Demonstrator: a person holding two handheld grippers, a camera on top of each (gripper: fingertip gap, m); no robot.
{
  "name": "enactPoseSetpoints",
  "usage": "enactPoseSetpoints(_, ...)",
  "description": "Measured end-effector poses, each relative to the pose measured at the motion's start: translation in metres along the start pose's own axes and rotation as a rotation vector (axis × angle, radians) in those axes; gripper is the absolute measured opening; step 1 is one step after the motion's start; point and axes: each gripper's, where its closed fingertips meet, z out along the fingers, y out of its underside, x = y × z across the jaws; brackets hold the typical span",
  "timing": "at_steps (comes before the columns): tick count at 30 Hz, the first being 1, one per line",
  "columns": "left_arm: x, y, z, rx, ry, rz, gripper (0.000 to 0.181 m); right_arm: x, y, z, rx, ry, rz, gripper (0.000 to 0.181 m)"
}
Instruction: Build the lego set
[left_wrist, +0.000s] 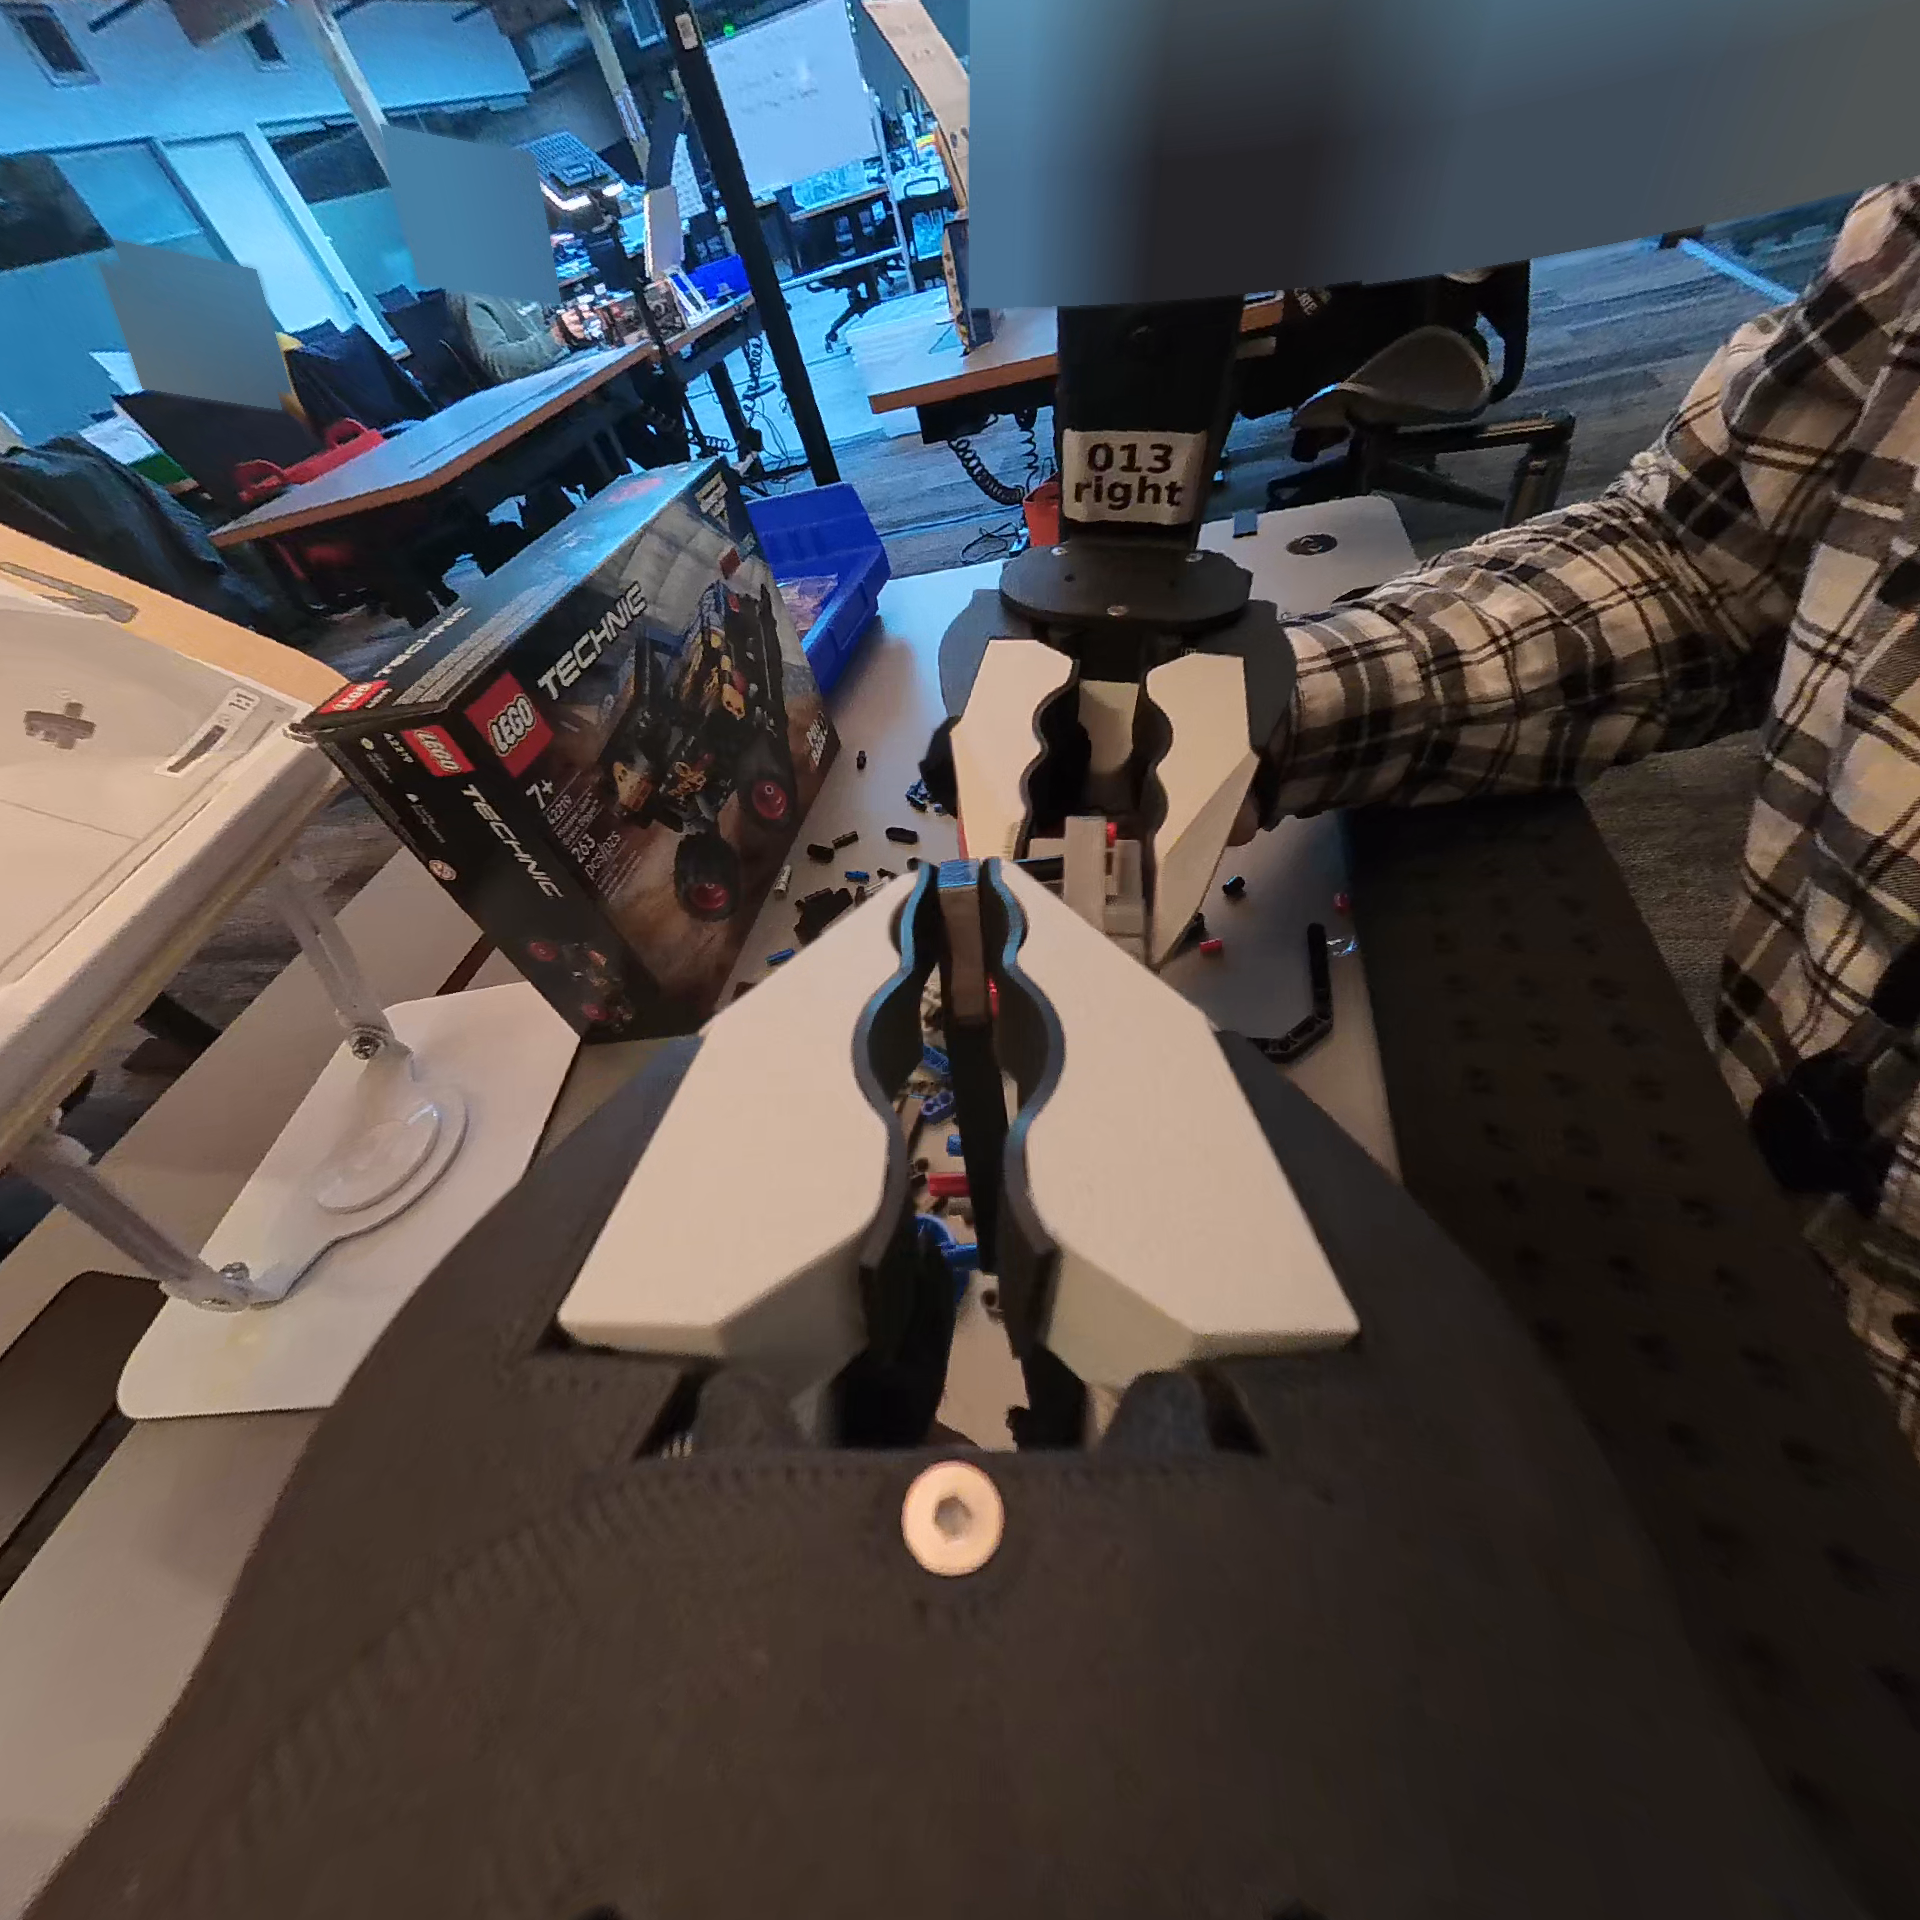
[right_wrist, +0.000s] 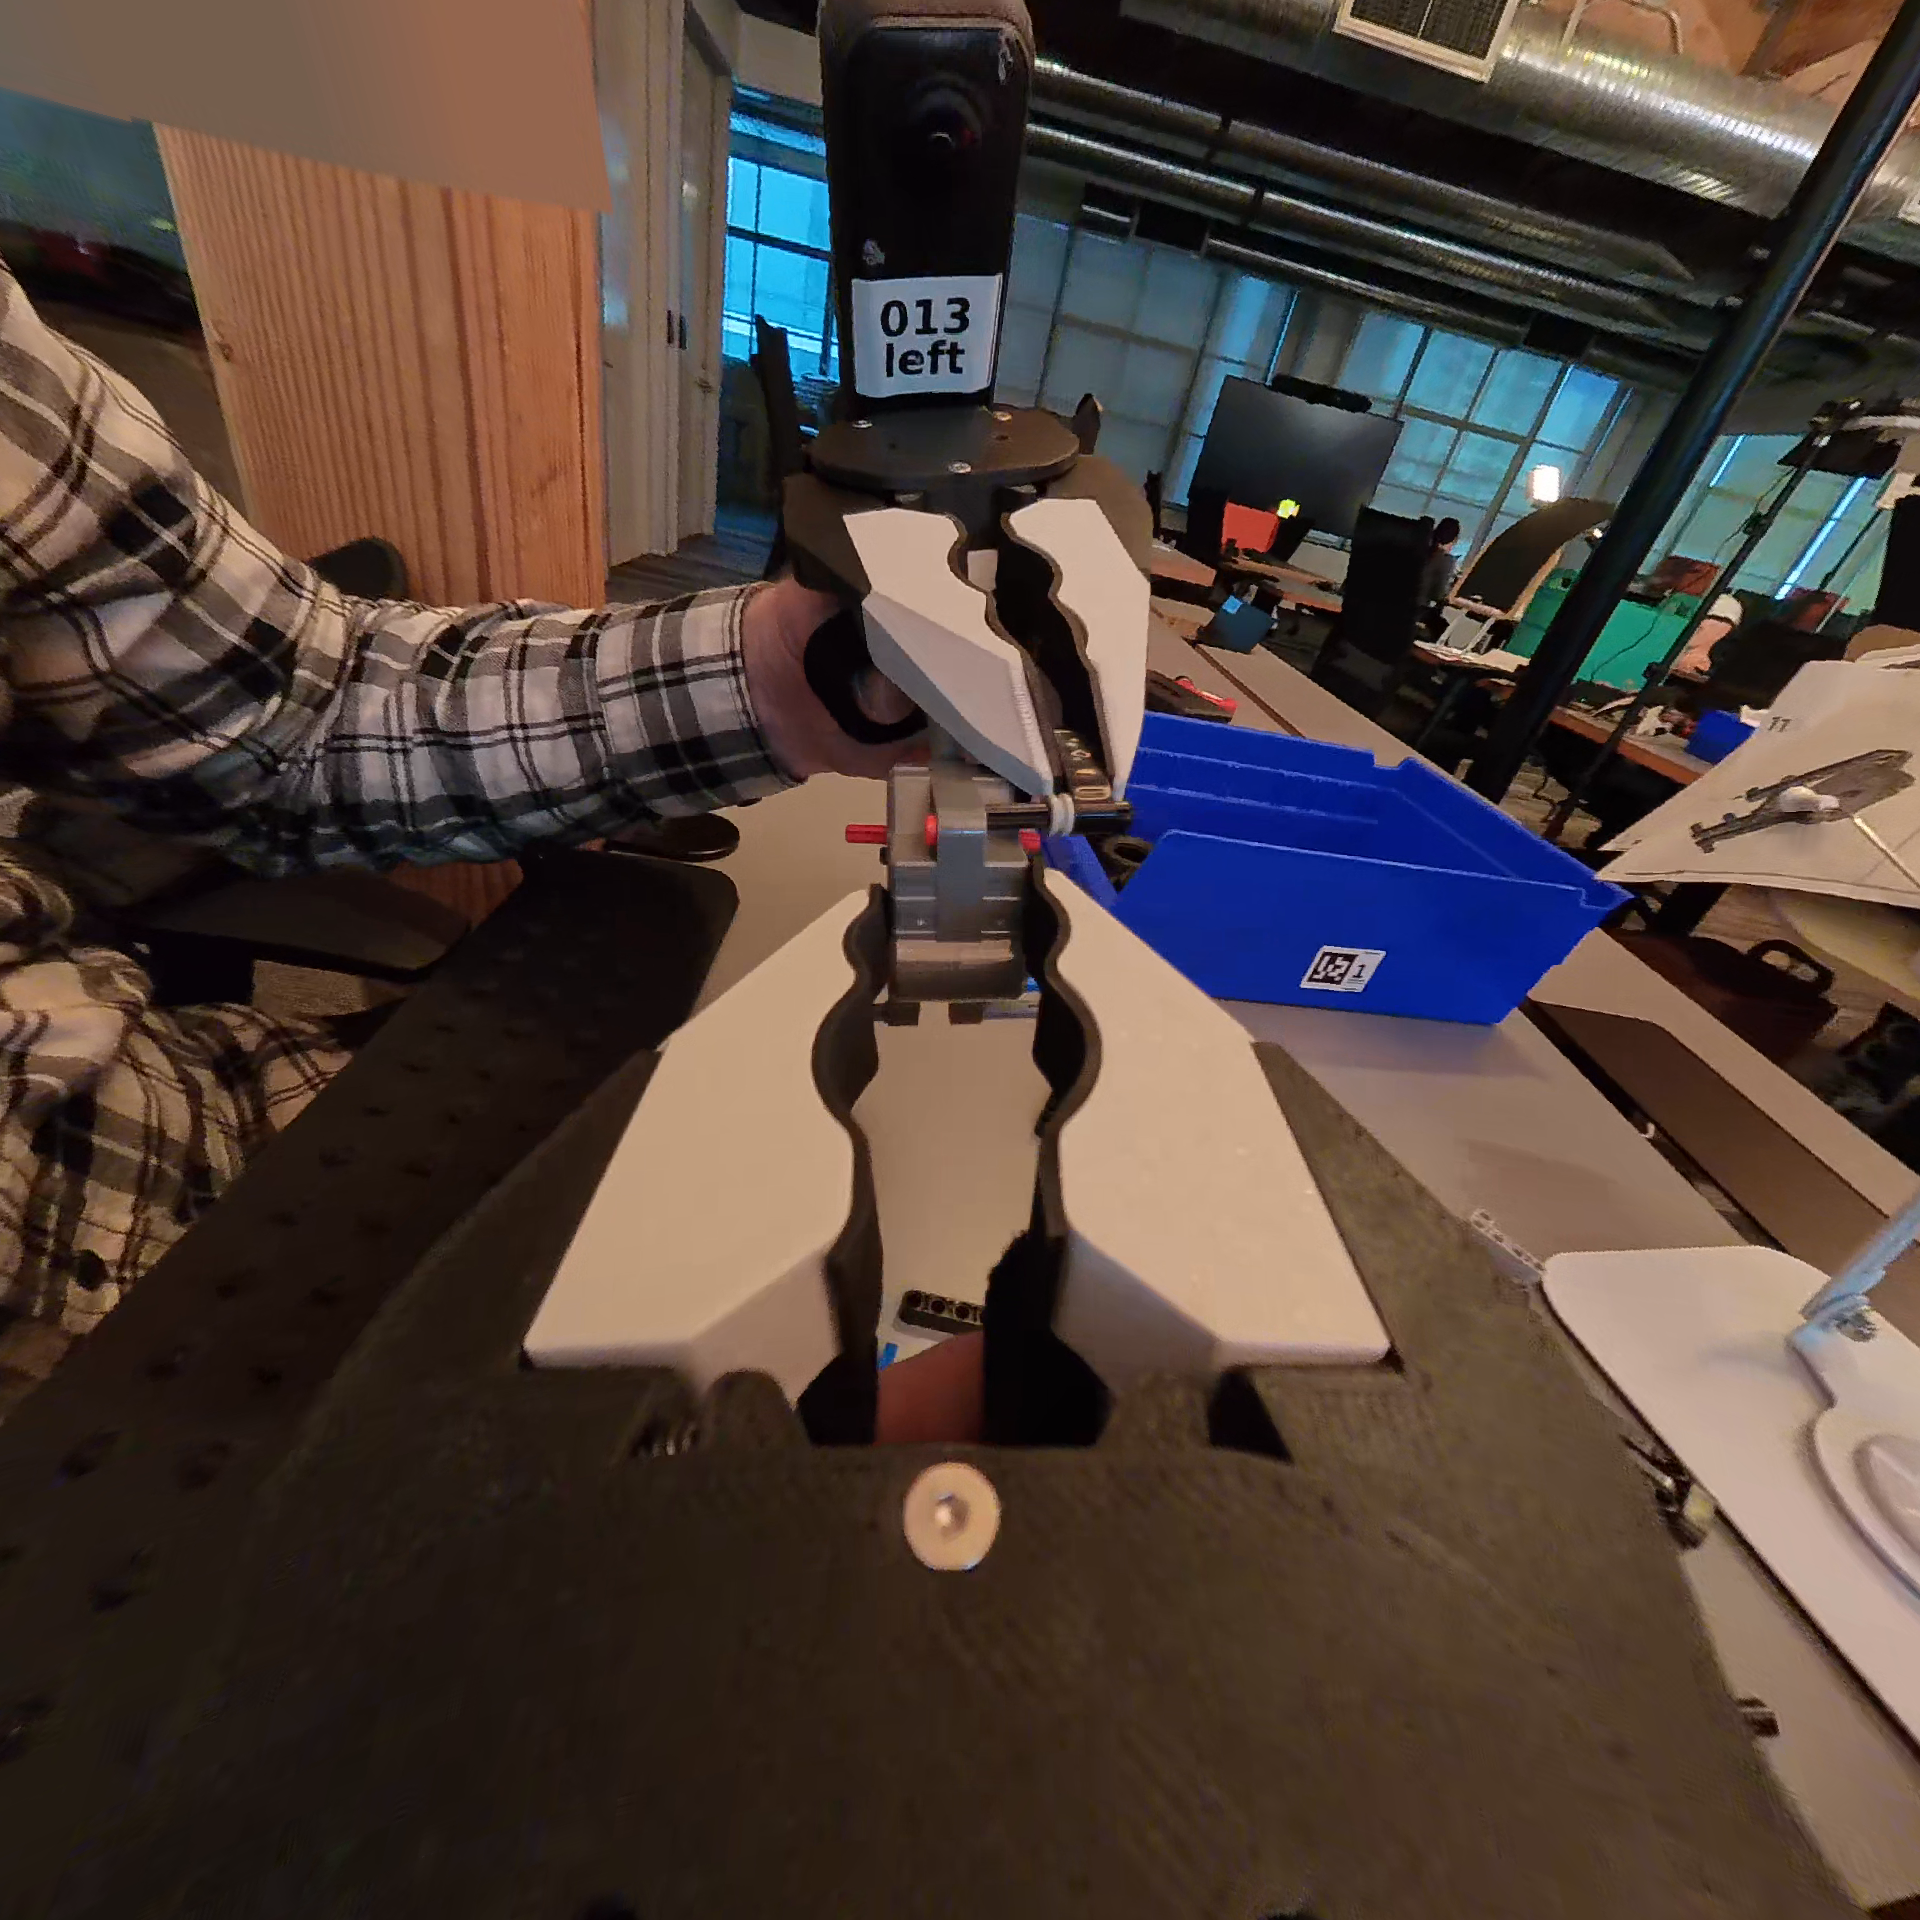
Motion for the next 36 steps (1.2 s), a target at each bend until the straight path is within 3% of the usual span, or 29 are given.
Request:
enactPoseSetpoints(12,0.008,0.002,-0.001,-0.004,0.105,-0.064,0.007,-0.005,0.003,0.002,-0.017,-0.047,0.041,0.023)
enactPoseSetpoints(14,0.010,0.000,-0.001,-0.006,0.116,-0.056,0.018,-0.003,0.004,0.003,-0.026,-0.031,0.033,0.024)
enactPoseSetpoints(15,0.018,-0.004,-0.002,0.002,0.163,-0.069,0.040,-0.001,0.006,0.003,-0.035,-0.017,0.029,0.024)
enactPoseSetpoints(16,0.021,-0.004,-0.001,-0.006,0.178,-0.075,0.045,0.002,0.008,0.002,-0.044,-0.006,0.027,0.024)
enactPoseSetpoints(17,0.023,0.000,0.003,-0.040,0.172,-0.058,0.043,0.003,0.009,0.002,-0.050,-0.001,0.021,0.024)
enactPoseSetpoints(18,0.019,0.005,0.007,-0.080,0.136,-0.039,0.028,0.002,0.010,0.002,-0.058,-0.002,0.011,0.024)
enactPoseSetpoints(21,0.019,0.009,0.013,-0.123,0.118,-0.022,0.022,0.000,0.012,0.004,-0.077,0.004,-0.021,0.024)
enactPoseSetpoints(23,0.013,0.006,0.014,-0.121,0.075,-0.015,0.028,0.002,0.009,0.002,-0.069,0.014,-0.030,0.023)
enactPoseSetpoints(26,0.004,0.008,0.011,-0.138,0.026,-0.026,0.054,0.004,0.007,0.001,-0.068,0.025,-0.041,0.023)
enactPoseSetpoints(30,0.012,0.009,0.011,-0.156,0.058,-0.014,0.034,0.003,0.009,0.002,-0.082,0.028,-0.058,0.023)
enactPoseSetpoints(36,0.012,0.008,0.013,-0.130,0.033,-0.004,0.032,0.004,0.008,0.001,-0.072,0.018,-0.022,0.023)
